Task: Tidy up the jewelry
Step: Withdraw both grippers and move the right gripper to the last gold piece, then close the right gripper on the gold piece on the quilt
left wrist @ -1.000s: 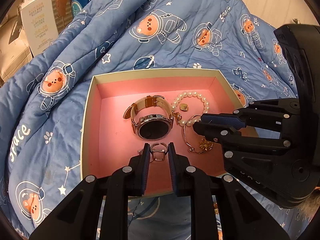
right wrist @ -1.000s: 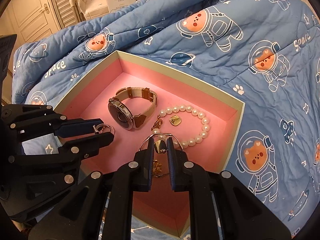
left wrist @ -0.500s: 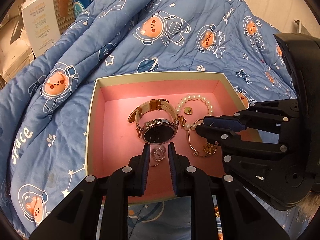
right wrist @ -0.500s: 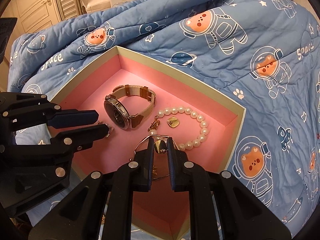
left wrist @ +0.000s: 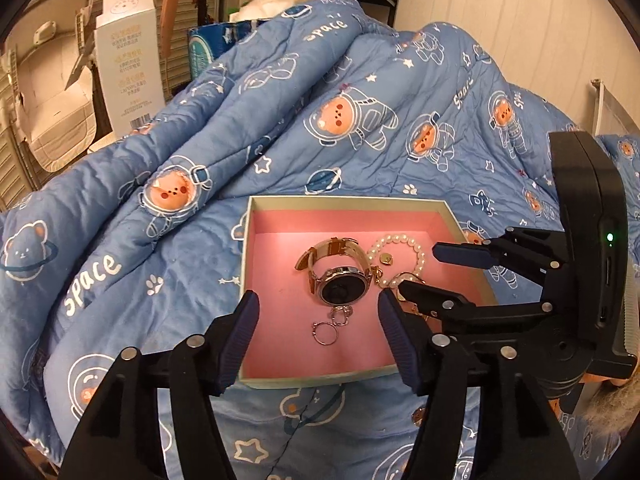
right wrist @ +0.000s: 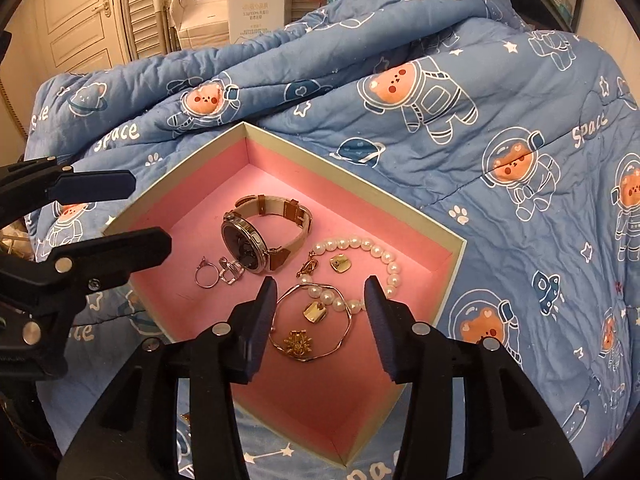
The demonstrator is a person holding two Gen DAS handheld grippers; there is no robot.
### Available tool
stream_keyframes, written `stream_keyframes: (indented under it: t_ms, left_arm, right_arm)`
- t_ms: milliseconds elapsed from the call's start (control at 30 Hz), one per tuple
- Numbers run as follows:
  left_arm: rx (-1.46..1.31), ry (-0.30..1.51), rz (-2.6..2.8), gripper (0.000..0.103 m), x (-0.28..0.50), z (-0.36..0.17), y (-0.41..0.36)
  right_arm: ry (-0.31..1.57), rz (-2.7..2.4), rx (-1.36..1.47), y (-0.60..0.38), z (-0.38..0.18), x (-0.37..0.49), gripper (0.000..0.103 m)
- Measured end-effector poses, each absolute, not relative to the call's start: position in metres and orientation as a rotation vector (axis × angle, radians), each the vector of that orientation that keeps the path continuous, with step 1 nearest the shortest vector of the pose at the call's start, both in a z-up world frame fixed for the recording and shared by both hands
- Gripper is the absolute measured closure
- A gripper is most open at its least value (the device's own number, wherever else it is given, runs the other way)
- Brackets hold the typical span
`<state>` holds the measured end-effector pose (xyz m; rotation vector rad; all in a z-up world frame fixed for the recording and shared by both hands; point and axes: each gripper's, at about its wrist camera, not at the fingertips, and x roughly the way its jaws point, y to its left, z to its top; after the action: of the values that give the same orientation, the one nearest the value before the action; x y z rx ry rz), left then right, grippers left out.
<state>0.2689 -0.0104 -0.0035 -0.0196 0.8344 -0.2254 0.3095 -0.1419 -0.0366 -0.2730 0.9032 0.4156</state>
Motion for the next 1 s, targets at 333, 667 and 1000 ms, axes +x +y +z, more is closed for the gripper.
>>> stream_keyframes:
  t_ms: [333,667,1000]
  left_arm:
    - [-0.094,0.825,-0.168,0.021,0.233,-0.016,0.009]
    - [-0.152,0.848,-0.129,0.018,0.2,-0.038,0.02]
    - [-0.194,0.862,-0.109,0.017,0.18,-0.048,0.029]
  right_arm:
    - [0.834,0.365,-0.214,-0.154,-0.025,0.254,0.054]
    - [0.772,0.292,-0.21,-0.15,-0.035,0.196,0.054]
    - [0.82,0.334,-0.214,-0.135,-0.056,0.174,0.054]
